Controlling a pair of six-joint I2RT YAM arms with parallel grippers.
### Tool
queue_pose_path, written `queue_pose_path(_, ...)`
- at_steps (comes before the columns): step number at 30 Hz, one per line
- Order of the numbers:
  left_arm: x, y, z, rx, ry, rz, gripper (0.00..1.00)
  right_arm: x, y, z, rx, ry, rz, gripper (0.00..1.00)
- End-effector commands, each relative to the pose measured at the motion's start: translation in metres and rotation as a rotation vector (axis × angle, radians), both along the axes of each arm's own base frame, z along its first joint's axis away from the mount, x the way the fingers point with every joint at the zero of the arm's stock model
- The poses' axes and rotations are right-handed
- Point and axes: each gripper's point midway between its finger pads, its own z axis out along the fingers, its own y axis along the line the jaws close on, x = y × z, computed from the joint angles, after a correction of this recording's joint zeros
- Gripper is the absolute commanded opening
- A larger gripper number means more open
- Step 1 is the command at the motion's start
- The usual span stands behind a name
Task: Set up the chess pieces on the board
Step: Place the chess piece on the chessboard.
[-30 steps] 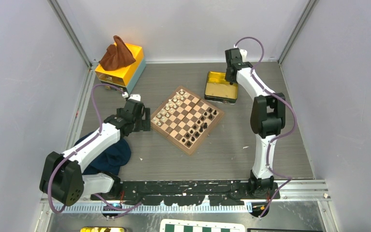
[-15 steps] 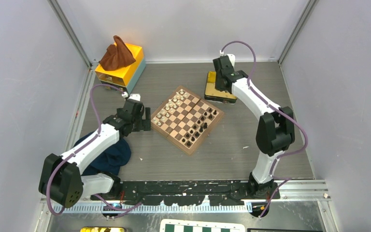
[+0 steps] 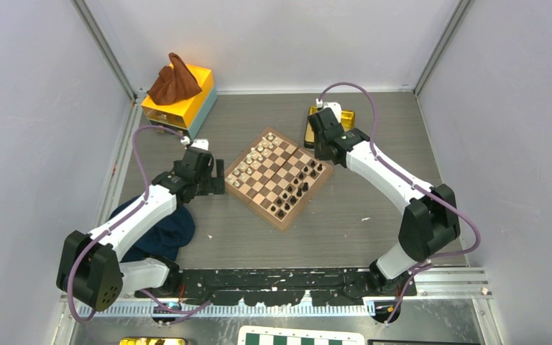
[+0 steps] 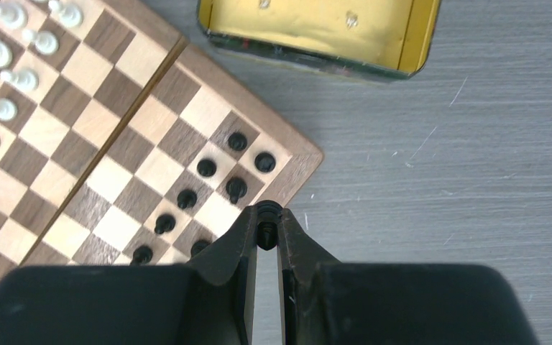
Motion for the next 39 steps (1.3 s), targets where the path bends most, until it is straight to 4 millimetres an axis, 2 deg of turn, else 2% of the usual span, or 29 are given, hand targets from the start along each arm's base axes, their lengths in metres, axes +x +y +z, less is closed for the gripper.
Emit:
queue_pose_path(1, 0.015, -0.007, 0.027, -0.050, -0.087, 0.006, 1.00, -0.016, 0.009, 0.009, 0.025, -0.033, 0.005, 0.01)
queue_pose_path(8, 0.014, -0.006, 0.027, -0.049, -0.088, 0.007, 1.00, -0.034, 0.022, -0.016, 0.026, 0.008, 0.027, 0.01)
queue_pose_path(14, 0.014, -0.006, 0.026, -0.046, -0.085, 0.007, 1.00, -0.039, 0.030, -0.029, 0.019, 0.027, 0.041, 0.01)
queue_pose_path(39, 0.016, -0.004, 0.022, -0.027, -0.074, 0.013, 1.00, -0.030, 0.046, -0.074, -0.016, 0.082, 0.070, 0.01)
